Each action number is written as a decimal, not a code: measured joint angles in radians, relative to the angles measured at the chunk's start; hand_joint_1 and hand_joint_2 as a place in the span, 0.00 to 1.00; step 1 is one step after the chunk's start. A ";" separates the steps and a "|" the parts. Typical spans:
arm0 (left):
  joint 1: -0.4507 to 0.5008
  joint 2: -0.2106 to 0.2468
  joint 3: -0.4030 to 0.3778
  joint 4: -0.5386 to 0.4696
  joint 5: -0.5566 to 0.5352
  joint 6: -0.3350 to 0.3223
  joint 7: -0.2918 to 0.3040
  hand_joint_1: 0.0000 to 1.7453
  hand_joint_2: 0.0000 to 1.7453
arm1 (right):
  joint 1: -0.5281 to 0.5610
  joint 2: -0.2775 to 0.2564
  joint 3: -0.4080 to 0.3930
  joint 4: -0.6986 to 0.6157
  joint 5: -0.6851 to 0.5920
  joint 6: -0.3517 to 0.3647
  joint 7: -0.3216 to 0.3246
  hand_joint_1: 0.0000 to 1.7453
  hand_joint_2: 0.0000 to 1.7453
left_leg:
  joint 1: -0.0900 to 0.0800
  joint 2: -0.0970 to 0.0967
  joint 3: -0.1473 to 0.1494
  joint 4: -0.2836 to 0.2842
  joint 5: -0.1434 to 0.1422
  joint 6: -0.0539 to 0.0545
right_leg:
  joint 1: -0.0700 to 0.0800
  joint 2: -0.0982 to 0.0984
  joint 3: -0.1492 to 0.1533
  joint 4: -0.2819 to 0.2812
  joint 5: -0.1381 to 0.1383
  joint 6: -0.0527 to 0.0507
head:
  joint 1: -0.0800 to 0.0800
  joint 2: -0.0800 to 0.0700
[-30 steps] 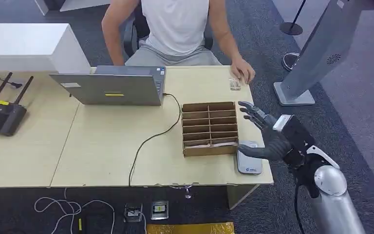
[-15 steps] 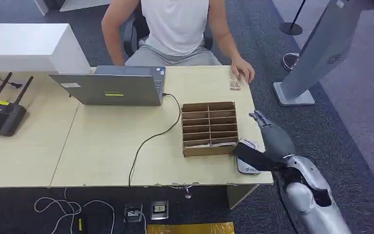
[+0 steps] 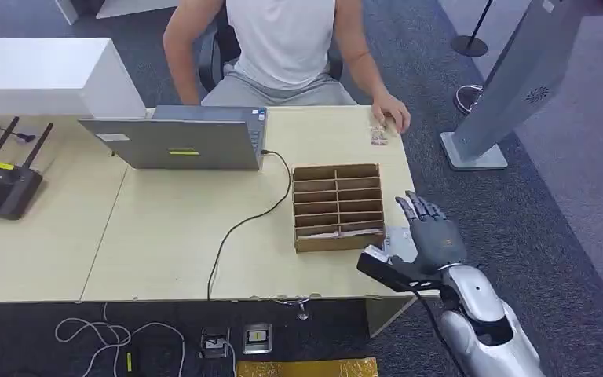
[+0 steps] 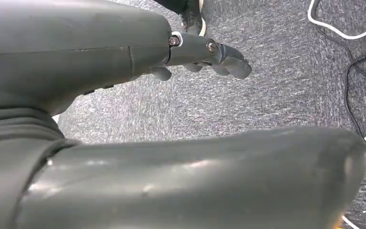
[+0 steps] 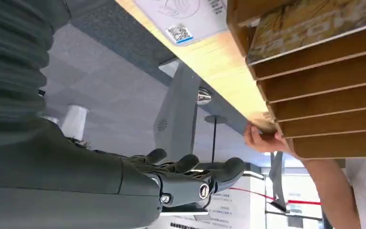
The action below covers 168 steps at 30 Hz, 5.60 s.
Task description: Pass the card to the sensor for recognition and then transmit it.
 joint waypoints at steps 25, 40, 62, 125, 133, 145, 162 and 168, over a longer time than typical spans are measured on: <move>-0.005 -0.007 -0.002 0.000 -0.016 0.000 0.000 0.00 0.00 | -0.040 0.087 0.003 0.073 -0.064 -0.032 -0.078 0.00 1.00 | 0.000 0.000 0.000 0.000 0.000 0.000 | 0.000 0.000 0.000 0.000 0.000 0.000 | 0.000 0.000; -0.013 -0.010 -0.006 0.000 -0.023 0.000 0.000 0.00 0.00 | -0.065 0.128 0.003 0.126 -0.089 -0.018 -0.115 0.00 1.00 | 0.000 0.000 0.000 0.000 0.000 0.000 | 0.000 0.000 0.000 0.000 0.000 0.000 | 0.000 0.000; -0.016 -0.012 -0.012 0.000 -0.024 0.000 0.000 0.00 0.00 | -0.076 0.140 0.003 0.164 -0.098 0.012 -0.125 0.31 1.00 | 0.000 0.000 0.000 0.000 0.000 0.000 | 0.000 0.000 0.000 0.000 0.000 0.000 | 0.000 0.000; -0.047 -0.023 -0.068 -0.001 -0.080 0.000 0.009 0.00 0.00 | -0.670 0.150 -0.098 0.518 -0.029 -0.338 -0.269 0.99 1.00 | 0.000 -0.001 -0.002 0.000 0.001 0.000 | 0.000 -0.001 -0.001 0.000 0.001 0.000 | 0.000 0.000; -0.067 -0.022 -0.085 -0.002 -0.101 -0.016 0.010 0.00 0.00 | -0.755 0.159 -0.088 0.727 -0.016 -0.369 -0.275 1.00 1.00 | 0.000 -0.002 -0.002 0.001 0.001 0.000 | 0.000 -0.001 -0.001 0.000 0.001 0.000 | 0.000 0.000; -0.083 -0.019 -0.112 -0.002 -0.122 -0.034 0.029 0.00 0.00 | -0.849 0.194 -0.087 0.977 0.006 -0.372 -0.228 1.00 1.00 | 0.000 -0.002 -0.002 0.001 0.001 0.000 | 0.000 -0.001 -0.001 0.000 0.001 0.000 | 0.000 0.000; -0.086 -0.011 -0.128 -0.002 -0.126 -0.050 0.032 0.00 0.00 | -0.889 0.227 -0.086 1.122 0.010 -0.421 -0.199 0.00 1.00 | 0.000 -0.001 -0.002 0.001 0.001 0.000 | 0.000 0.000 -0.002 0.000 0.001 -0.001 | 0.000 0.000; -0.086 -0.011 -0.128 -0.002 -0.128 -0.047 0.032 0.00 0.00 | -0.918 0.225 -0.088 1.142 -0.026 -0.488 -0.211 0.00 1.00 | 0.000 -0.001 -0.002 0.001 0.001 0.000 | 0.000 0.000 -0.002 0.000 0.001 -0.001 | 0.000 0.000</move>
